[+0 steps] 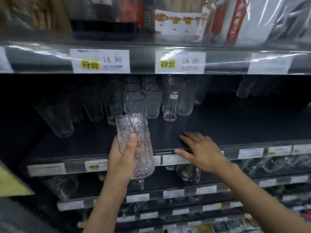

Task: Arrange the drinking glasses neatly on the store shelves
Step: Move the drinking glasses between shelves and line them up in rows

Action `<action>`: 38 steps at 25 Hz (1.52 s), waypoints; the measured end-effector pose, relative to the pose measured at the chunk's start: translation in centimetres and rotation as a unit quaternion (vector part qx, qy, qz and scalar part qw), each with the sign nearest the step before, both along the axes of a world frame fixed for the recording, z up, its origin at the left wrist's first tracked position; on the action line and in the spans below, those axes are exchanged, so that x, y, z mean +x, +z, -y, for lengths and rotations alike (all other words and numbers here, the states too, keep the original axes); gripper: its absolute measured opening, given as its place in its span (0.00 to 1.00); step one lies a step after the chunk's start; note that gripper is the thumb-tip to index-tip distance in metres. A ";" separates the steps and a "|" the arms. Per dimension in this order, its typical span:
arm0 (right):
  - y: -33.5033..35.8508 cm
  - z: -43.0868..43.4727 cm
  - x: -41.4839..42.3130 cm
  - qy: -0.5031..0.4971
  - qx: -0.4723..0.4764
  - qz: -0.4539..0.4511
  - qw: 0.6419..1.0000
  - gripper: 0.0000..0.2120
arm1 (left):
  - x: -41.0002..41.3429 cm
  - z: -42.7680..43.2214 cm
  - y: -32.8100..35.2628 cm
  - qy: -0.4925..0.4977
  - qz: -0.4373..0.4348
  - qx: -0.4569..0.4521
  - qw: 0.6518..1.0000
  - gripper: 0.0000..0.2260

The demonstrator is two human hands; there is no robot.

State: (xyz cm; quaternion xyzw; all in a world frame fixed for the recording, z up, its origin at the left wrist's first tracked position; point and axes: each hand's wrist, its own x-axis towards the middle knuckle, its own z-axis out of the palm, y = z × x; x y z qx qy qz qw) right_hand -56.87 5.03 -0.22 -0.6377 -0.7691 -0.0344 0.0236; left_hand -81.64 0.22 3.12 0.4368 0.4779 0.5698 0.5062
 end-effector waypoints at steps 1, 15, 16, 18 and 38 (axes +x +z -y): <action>0.0 0.0 1.5 0.005 0.000 0.010 1.000 0.40 | 1.6 0.1 0.1 0.010 0.000 -0.007 1.000 0.22; -1.2 -0.6 17.0 0.019 0.074 0.035 0.996 0.46 | 19.7 -4.9 0.1 0.014 -0.084 0.037 0.996 0.22; -1.7 -0.8 17.6 0.018 0.090 0.035 0.995 0.44 | 20.5 -5.7 -0.1 0.014 -0.085 0.038 0.996 0.24; -2.5 -0.9 18.4 0.023 0.127 0.026 0.991 0.42 | 21.3 -7.3 -0.4 0.015 -0.095 0.037 0.995 0.29; -3.9 -1.4 18.9 0.039 0.221 0.013 0.974 0.39 | 21.5 -10.8 -2.2 0.062 -0.340 -0.007 0.938 0.30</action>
